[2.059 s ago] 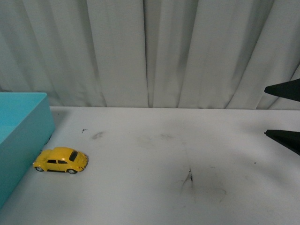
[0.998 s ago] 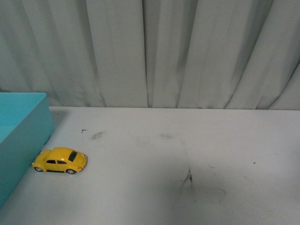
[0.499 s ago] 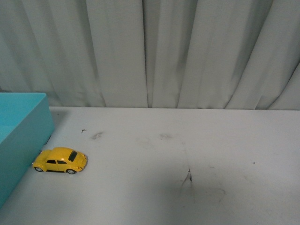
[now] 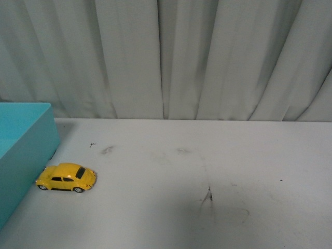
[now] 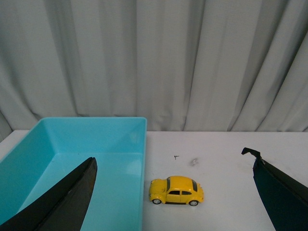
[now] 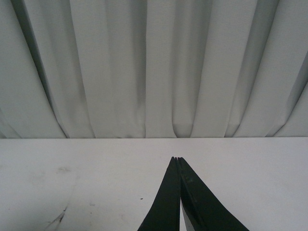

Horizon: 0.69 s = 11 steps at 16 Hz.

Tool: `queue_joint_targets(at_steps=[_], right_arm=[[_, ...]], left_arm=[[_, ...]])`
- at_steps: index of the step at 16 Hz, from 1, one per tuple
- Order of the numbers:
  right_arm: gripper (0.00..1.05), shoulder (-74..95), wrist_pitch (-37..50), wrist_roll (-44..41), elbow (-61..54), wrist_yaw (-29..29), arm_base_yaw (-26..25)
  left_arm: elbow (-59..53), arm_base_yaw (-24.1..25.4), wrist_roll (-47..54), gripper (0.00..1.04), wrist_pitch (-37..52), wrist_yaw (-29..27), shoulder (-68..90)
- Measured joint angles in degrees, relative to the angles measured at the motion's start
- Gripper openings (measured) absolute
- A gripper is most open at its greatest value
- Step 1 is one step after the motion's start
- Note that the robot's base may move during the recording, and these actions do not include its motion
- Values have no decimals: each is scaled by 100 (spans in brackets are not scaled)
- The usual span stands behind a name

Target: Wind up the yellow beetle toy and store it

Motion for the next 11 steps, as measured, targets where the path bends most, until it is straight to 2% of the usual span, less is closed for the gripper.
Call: queue_joint_targets(at_steps=[10, 11], right_arm=[[2, -955, -960, 0, 0, 0, 2], [2, -1408, -1694, 0, 2, 4, 0]], left_arm=[[0, 0, 0, 98, 0, 0, 0], [0, 0, 0, 98, 0, 4, 0]])
